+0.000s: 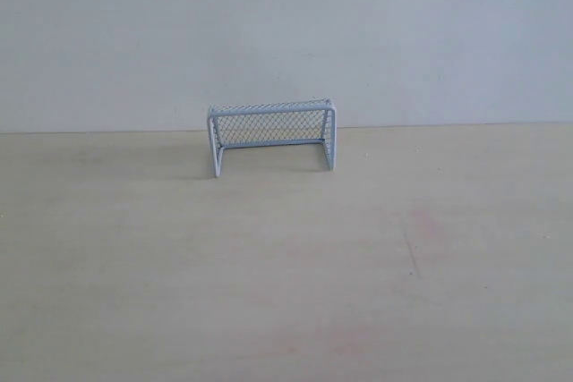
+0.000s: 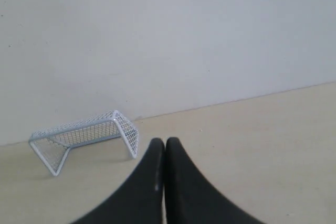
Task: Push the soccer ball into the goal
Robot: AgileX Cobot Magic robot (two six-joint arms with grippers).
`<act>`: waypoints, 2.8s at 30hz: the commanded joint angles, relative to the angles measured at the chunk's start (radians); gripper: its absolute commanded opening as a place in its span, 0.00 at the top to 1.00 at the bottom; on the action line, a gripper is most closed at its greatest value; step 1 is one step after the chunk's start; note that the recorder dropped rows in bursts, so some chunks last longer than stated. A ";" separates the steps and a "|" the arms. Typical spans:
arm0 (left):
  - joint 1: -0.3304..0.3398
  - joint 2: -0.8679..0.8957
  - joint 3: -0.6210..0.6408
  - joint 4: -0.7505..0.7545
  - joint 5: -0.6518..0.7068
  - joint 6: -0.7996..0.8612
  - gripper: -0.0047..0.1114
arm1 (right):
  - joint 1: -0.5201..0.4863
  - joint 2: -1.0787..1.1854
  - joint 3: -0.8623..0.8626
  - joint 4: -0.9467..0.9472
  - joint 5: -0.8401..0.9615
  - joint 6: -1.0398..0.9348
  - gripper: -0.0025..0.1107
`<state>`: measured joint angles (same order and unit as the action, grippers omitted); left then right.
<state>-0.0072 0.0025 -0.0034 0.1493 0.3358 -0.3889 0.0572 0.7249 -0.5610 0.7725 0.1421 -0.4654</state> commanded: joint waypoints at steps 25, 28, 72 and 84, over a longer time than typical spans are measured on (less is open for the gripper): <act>0.004 -0.003 0.003 0.004 -0.003 0.005 0.92 | -0.148 -0.624 0.361 0.007 -0.018 0.003 0.98; 0.004 -0.003 0.003 0.004 -0.003 0.005 0.92 | -0.148 -0.711 0.427 0.007 -0.018 0.003 0.98; 0.004 -0.003 0.003 0.004 -0.001 0.005 0.92 | -0.146 -0.725 0.561 -0.814 0.200 0.515 0.98; 0.004 -0.003 0.003 0.004 -0.001 0.005 0.92 | -0.146 -0.725 0.561 -0.808 0.200 0.515 0.98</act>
<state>-0.0072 0.0025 -0.0034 0.1497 0.3379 -0.3889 -0.0872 0.0052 -0.0001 -0.0294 0.3469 0.0523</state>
